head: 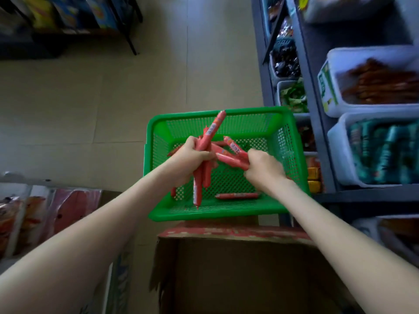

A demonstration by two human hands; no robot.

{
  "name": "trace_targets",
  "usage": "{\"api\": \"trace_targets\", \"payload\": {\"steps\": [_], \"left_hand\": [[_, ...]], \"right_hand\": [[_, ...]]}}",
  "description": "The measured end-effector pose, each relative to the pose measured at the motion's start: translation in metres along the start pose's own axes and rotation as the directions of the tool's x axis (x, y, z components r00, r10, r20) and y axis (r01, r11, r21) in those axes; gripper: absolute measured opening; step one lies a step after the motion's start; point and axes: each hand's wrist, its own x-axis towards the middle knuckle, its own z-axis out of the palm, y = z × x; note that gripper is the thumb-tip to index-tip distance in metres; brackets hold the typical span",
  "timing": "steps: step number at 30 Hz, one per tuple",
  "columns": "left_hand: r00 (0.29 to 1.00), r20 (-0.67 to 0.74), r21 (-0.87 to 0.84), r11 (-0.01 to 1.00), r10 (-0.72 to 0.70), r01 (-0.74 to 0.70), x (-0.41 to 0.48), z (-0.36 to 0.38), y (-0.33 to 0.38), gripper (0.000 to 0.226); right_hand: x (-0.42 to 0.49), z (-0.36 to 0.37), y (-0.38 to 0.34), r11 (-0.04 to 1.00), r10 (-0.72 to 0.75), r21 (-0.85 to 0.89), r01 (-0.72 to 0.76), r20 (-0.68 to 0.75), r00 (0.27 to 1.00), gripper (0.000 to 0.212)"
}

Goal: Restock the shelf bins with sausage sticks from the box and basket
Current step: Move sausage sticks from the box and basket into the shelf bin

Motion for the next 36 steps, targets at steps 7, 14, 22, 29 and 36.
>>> {"api": "trace_targets", "payload": {"steps": [7, 14, 22, 29, 36], "left_hand": [[0.901, 0.142, 0.328, 0.839, 0.411, -0.435, -0.111, 0.058, 0.111, 0.030], [0.416, 0.560, 0.389, 0.216, 0.716, -0.896, -0.249, 0.151, 0.228, 0.029], [0.006, 0.682, 0.069, -0.056, 0.731, -0.996, -0.379, 0.269, 0.280, 0.036], [-0.300, 0.684, -0.146, -0.278, 0.665, -0.949, -0.448, 0.346, 0.286, 0.027], [-0.418, 0.760, -0.159, -0.480, 0.498, -0.862, -0.467, 0.387, 0.272, 0.019]], "right_hand": [[-0.138, -0.166, -0.003, 0.938, 0.218, 0.321, -0.129, -0.257, 0.941, 0.023], [-0.330, -0.296, 0.015, 0.934, 0.350, 0.280, -0.220, -0.604, 0.716, 0.025], [-0.498, -0.364, 0.019, 0.758, 0.252, -0.039, -0.651, -0.903, 0.348, 0.047], [-0.591, -0.380, 0.050, 0.571, 0.218, -0.021, -0.821, -0.960, 0.176, 0.040], [-0.626, -0.369, 0.106, 0.412, 0.263, -0.097, -0.906, -0.939, 0.221, 0.047]]}}
